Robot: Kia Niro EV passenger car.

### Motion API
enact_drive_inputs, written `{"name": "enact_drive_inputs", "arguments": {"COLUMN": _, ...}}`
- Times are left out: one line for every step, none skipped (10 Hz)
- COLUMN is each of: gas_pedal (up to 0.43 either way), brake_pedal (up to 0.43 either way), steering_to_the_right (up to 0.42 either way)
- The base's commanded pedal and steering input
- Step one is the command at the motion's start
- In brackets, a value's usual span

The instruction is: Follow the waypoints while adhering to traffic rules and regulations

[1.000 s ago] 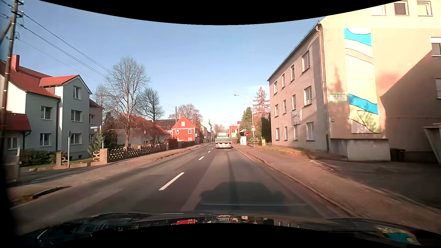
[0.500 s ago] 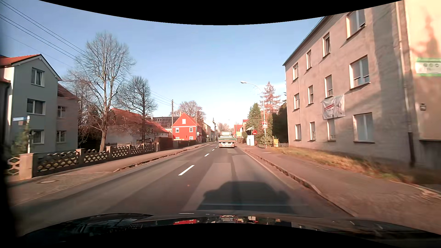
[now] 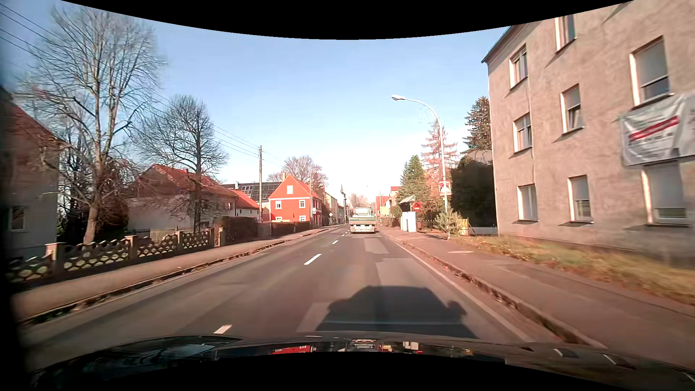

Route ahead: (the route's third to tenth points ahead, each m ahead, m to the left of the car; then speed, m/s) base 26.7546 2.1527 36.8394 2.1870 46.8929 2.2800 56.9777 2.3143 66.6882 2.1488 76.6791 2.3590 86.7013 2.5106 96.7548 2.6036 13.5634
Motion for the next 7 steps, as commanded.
{"name": "enact_drive_inputs", "arguments": {"gas_pedal": 0.087, "brake_pedal": 0.000, "steering_to_the_right": -0.011}}
{"name": "enact_drive_inputs", "arguments": {"gas_pedal": 0.087, "brake_pedal": 0.000, "steering_to_the_right": -0.008}}
{"name": "enact_drive_inputs", "arguments": {"gas_pedal": 0.087, "brake_pedal": 0.000, "steering_to_the_right": -0.006}}
{"name": "enact_drive_inputs", "arguments": {"gas_pedal": 0.087, "brake_pedal": 0.000, "steering_to_the_right": -0.005}}
{"name": "enact_drive_inputs", "arguments": {"gas_pedal": 0.087, "brake_pedal": 0.000, "steering_to_the_right": -0.005}}
{"name": "enact_drive_inputs", "arguments": {"gas_pedal": 0.087, "brake_pedal": 0.000, "steering_to_the_right": -0.005}}
{"name": "enact_drive_inputs", "arguments": {"gas_pedal": 0.087, "brake_pedal": 0.000, "steering_to_the_right": -0.005}}
